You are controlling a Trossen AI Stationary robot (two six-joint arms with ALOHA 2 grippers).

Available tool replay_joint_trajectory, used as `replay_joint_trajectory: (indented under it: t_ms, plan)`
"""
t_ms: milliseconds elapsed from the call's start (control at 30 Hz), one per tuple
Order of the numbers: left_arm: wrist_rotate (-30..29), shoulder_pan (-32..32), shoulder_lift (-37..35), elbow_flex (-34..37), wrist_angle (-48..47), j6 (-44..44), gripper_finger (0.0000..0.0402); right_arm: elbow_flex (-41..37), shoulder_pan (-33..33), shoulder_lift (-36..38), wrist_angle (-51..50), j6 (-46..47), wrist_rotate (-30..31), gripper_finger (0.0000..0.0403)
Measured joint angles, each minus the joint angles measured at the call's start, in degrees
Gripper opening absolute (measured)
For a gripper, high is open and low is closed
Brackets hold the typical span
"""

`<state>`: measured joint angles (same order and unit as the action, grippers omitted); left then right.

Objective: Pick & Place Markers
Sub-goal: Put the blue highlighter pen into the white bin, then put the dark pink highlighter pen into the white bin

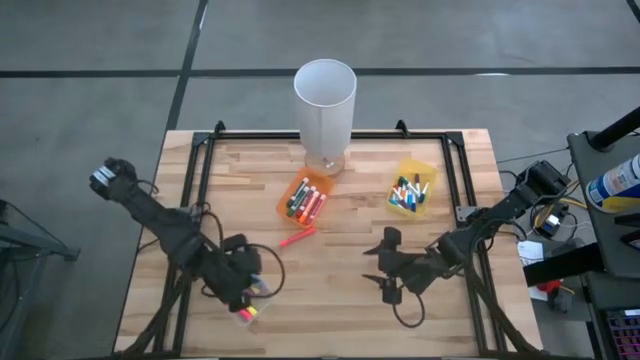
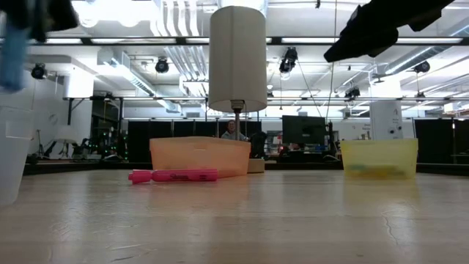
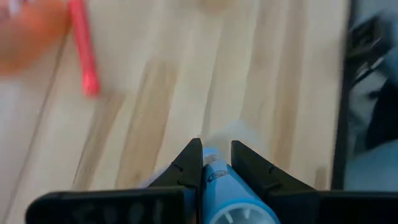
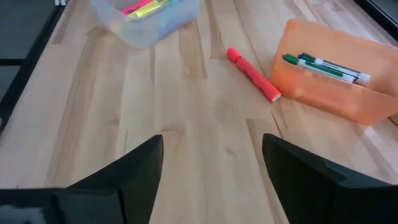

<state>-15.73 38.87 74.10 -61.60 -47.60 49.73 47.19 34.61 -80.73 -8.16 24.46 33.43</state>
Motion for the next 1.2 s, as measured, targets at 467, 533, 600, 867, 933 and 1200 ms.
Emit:
replay_joint_trajectory:
  t_ms: [467, 533, 600, 867, 933, 1200]
  plan:
    - [14.3, 1.5, 7.7, 0.0, -15.7, 8.8, 0.0066, -0.4, -0.1, 0.0, 1.6, 0.4, 1.3, 0.0254]
    - [14.2, 1.1, 8.9, 0.0, -15.9, 9.8, 0.0071, -0.4, -0.1, 0.0, 1.6, 0.4, 1.3, 0.0255]
    - [14.3, 0.8, 10.0, 0.0, -15.9, 10.4, 0.0077, -0.4, -0.1, 0.0, 1.6, 0.5, 1.3, 0.0256]
    - [17.9, 0.5, 12.8, -0.4, -16.4, 13.4, 0.0114, -0.5, -0.1, 0.0, 1.6, 0.5, 1.3, 0.0256]
    - [17.9, 0.5, 12.9, -0.4, -16.5, 14.5, 0.0130, -0.6, -0.1, 0.0, 1.7, 0.5, 1.3, 0.0259]
    - [18.1, 0.1, 12.3, -1.3, -16.5, 15.4, 0.0168, -1.5, -0.1, 0.0, 2.6, 2.1, 1.2, 0.0258]
